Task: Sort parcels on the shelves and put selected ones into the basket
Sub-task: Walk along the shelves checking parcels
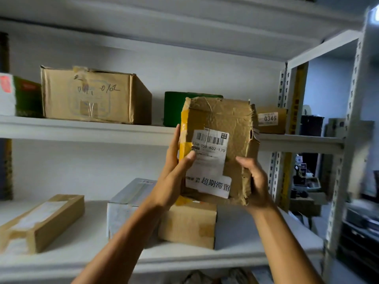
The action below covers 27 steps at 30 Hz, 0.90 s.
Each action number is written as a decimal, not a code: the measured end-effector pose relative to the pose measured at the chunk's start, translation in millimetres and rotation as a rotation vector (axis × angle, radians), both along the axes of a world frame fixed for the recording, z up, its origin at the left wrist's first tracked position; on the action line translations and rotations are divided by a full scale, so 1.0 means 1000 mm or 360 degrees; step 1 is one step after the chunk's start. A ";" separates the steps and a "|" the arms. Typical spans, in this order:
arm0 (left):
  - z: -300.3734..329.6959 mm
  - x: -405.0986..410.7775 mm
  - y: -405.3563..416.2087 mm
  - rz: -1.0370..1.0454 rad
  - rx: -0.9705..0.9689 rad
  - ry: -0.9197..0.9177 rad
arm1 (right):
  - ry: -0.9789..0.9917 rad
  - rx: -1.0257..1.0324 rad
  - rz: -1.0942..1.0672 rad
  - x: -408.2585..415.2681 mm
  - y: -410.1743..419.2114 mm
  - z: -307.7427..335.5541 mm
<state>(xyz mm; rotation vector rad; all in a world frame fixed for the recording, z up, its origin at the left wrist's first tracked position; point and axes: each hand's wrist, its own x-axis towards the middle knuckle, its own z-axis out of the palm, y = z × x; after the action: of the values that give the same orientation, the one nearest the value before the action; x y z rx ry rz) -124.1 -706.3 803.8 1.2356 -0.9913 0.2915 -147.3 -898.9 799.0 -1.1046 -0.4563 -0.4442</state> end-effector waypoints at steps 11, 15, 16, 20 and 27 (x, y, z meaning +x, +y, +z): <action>-0.088 -0.026 -0.073 -0.0690 0.0167 0.0251 | 0.0219 0.0176 -0.0656 -0.106 -0.036 -0.103; -0.150 -0.078 -0.121 -0.1115 0.0268 0.0443 | 0.0372 0.0494 -0.1241 -0.193 -0.043 -0.170; -0.163 -0.096 -0.132 -0.1250 0.0290 0.0493 | 0.0380 0.0557 -0.1395 -0.215 -0.045 -0.184; -0.207 -0.184 -0.172 -0.1668 0.0419 0.0705 | 0.0455 0.0645 -0.1789 -0.322 -0.041 -0.228; -0.259 -0.381 -0.231 -0.2252 0.0814 0.0784 | 0.0464 0.0858 -0.2330 -0.533 -0.013 -0.277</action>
<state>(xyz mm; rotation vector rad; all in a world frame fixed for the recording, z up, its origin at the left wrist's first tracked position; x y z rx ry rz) -504.9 -937.0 545.0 0.7002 -1.2838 -1.3621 -680.1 -912.0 521.5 -0.7812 0.8069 -1.5379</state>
